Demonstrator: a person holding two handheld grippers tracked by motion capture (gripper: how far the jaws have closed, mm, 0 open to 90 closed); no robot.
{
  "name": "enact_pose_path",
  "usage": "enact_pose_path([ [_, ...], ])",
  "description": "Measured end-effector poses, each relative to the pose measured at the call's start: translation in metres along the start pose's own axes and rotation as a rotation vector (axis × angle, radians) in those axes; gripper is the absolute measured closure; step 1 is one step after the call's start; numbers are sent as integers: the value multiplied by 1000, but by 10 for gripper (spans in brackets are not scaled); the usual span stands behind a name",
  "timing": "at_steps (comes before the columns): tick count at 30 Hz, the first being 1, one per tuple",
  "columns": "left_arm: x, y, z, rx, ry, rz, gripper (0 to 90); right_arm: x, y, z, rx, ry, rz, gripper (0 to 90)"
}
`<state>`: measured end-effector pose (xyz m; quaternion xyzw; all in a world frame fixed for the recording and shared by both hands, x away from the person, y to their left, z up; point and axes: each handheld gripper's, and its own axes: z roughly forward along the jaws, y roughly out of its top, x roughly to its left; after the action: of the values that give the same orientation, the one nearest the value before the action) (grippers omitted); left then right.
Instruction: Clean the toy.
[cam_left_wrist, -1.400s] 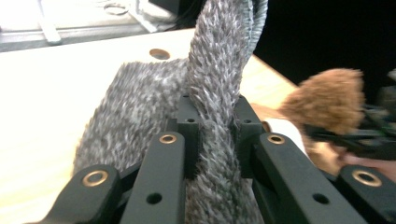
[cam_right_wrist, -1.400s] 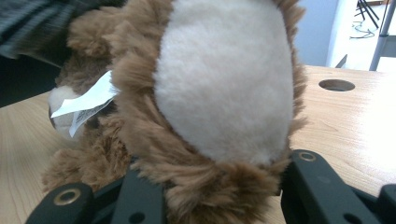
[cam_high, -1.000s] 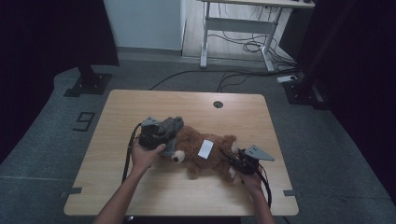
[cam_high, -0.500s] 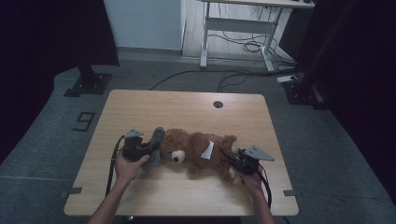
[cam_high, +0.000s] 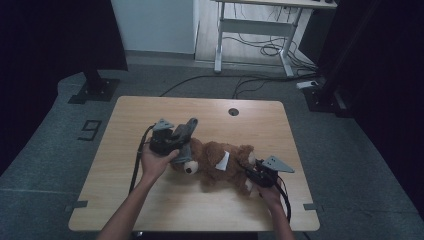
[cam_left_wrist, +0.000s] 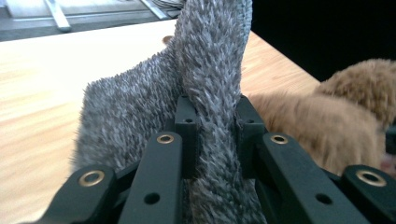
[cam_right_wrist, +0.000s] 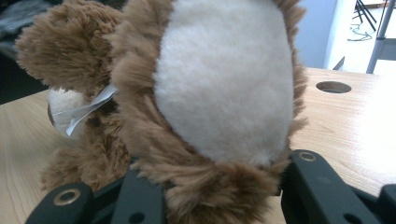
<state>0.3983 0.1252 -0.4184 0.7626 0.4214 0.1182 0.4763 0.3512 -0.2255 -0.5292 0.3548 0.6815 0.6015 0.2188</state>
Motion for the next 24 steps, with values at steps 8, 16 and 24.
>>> enact_pose_path([
  [8, 9, -18, 37, 93, -44, -50, 756, 0, 0, -1, -2, 14, -14, 626],
  [16, -2, -49, 19, 23, -62, -34, 766, 5, 7, -11, -7, 26, 4, 428],
  [24, -7, -67, 7, -15, -84, -33, 767, 7, 53, -38, -41, 36, 38, 214],
])
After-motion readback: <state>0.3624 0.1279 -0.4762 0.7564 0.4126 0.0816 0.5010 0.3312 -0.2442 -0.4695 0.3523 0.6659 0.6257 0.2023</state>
